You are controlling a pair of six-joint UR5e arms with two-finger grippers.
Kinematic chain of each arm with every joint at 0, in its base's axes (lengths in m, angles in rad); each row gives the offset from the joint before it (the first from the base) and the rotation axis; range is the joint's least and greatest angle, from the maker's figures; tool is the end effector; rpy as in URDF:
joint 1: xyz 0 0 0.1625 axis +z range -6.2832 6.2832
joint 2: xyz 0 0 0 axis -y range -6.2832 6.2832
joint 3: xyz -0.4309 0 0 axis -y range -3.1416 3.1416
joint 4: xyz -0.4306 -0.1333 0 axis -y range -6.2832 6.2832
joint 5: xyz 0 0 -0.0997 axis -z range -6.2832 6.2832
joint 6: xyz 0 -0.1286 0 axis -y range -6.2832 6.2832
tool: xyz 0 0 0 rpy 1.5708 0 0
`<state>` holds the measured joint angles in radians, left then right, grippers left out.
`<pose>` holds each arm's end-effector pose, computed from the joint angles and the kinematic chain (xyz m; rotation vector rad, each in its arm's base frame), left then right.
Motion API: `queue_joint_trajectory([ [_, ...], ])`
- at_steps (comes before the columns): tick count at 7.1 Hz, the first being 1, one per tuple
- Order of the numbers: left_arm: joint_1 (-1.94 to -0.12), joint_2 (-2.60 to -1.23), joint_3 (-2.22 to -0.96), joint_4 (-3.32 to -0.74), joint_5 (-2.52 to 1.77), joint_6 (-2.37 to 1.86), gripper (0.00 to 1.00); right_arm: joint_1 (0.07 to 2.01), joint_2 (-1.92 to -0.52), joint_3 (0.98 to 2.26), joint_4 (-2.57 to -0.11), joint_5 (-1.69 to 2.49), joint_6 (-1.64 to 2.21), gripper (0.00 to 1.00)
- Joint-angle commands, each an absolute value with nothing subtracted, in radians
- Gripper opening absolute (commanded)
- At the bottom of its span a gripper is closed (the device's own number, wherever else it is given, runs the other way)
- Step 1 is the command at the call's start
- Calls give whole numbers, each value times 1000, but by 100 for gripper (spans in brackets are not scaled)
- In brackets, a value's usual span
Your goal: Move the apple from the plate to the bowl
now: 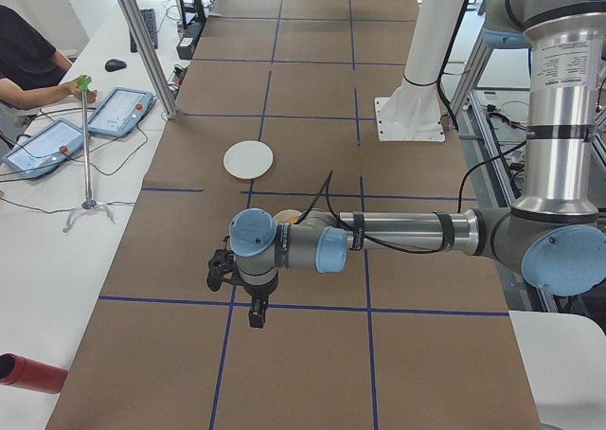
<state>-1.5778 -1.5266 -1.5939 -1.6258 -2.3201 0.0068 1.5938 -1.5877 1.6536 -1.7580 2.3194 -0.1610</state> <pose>-0.0493 -0.5140 0.6928 0.0375 0.7490 0.0125 0.0575 -0.5088 0.6706 -0.0464 -0.7553 -0.0859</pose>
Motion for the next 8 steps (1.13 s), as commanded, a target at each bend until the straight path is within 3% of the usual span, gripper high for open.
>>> queue_joint_trajectory([
  [1, -1578, -1531, -1595, -1611, -2322, -8, 100, 1594, -1588, 1654, -1758, 2319, -161, 100],
  [8, -1575, -1545, -1589, -1653, -2326, 2, 100, 1594, -1588, 1654, -1758, 2319, -161, 100],
])
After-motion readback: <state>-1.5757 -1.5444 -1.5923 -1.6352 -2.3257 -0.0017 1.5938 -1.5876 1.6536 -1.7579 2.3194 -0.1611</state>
